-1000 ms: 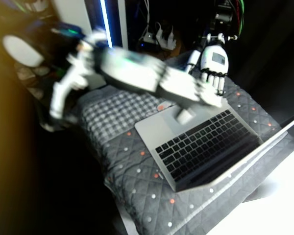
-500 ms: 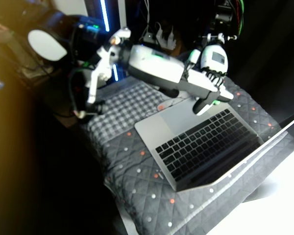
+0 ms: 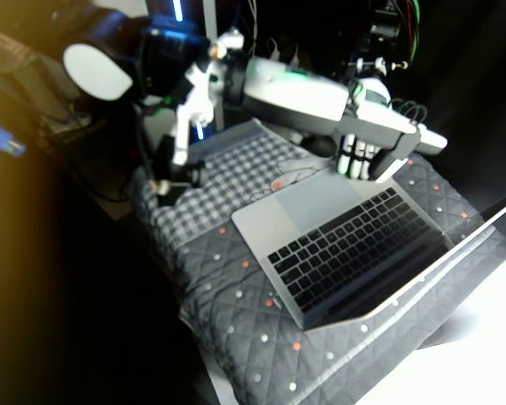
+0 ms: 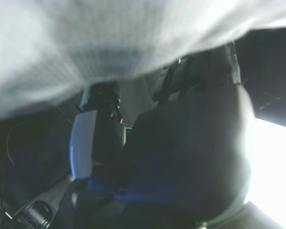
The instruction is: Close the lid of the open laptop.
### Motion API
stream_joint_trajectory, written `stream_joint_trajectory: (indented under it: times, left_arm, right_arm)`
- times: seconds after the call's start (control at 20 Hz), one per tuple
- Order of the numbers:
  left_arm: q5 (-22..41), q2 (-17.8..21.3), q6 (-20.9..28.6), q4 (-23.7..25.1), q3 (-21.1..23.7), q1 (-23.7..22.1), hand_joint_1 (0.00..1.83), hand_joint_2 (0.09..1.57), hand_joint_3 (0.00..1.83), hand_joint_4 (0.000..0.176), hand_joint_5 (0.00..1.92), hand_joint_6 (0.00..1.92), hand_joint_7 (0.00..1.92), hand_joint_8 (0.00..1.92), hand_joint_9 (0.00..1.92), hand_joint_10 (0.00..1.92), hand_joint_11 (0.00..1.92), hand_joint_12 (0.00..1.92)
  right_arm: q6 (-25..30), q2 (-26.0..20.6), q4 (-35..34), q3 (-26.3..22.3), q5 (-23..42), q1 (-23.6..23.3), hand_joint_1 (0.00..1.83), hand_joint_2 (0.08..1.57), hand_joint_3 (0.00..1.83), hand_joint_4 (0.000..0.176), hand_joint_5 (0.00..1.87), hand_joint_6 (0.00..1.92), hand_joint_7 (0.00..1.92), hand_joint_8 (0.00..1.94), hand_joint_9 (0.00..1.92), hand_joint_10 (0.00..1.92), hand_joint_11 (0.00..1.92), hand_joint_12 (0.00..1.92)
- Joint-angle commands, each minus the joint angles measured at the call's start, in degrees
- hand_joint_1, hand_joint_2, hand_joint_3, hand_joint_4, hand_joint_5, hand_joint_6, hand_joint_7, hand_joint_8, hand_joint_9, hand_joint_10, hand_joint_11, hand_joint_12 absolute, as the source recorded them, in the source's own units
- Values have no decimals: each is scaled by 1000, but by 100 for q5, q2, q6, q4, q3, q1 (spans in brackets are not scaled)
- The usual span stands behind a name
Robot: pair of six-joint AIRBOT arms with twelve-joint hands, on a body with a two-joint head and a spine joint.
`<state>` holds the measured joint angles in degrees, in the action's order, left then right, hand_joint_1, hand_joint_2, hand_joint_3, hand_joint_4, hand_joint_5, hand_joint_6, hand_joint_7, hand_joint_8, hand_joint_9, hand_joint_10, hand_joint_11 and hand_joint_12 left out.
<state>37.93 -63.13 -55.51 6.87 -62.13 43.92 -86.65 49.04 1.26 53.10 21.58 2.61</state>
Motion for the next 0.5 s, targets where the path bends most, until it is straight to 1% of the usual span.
stream_joint_trajectory:
  times: [0.0,0.05,0.1,0.15,0.25,0.3,0.35,0.4,0.45]
  left_arm:
    - [141,-71,89,-16,10,34,199,1355,0,44,14,3,9,2,1,0,0,0]
    - [118,-90,89,-9,0,30,203,1354,0,58,8,0,4,0,0,0,0,0]
    - [118,-106,89,-3,-3,29,193,1357,0,57,1,0,0,0,0,0,0,0]
    - [114,-113,89,-3,-4,28,193,1358,0,57,0,0,0,0,0,0,0,0]
    - [106,-134,89,4,-5,22,203,1355,0,44,5,2,0,0,0,0,0,0]
    - [107,-135,92,4,-5,22,195,1356,0,45,0,0,0,0,0,0,0,0]
    - [105,-135,94,4,-5,24,239,1351,0,52,18,7,22,7,8,3,0,0]
    - [101,-135,94,5,-8,25,201,1362,2,51,9,3,20,5,8,3,0,0]
    - [99,-135,94,9,-8,24,181,1363,2,69,1,0,3,0,1,0,0,0]
  right_arm:
    - [8,-68,5,13,819,-149,319,1395,0,44,0,0,0,0,0,0,0,1921]
    - [-12,-60,5,10,819,-224,284,1385,0,56,0,0,0,0,0,0,0,1921]
    - [-9,-36,-22,42,824,-277,268,1402,0,19,0,0,0,0,0,0,0,1921]
    - [-12,-29,-36,62,815,-300,278,1407,0,17,0,0,0,0,0,0,0,1921]
    - [-41,17,-167,146,708,-356,284,1414,1,9,0,0,0,0,0,0,0,1921]
    - [-62,106,-221,237,600,-372,288,1403,0,20,0,0,0,0,0,0,0,1921]
    - [-84,222,-311,367,472,-372,277,1398,0,12,0,0,0,0,0,0,0,1921]
    - [-102,345,-445,530,366,-373,325,1389,0,0,0,0,0,0,0,0,0,1921]
    - [-108,395,-514,599,332,-373,366,1377,0,0,0,0,0,0,0,0,0,1921]
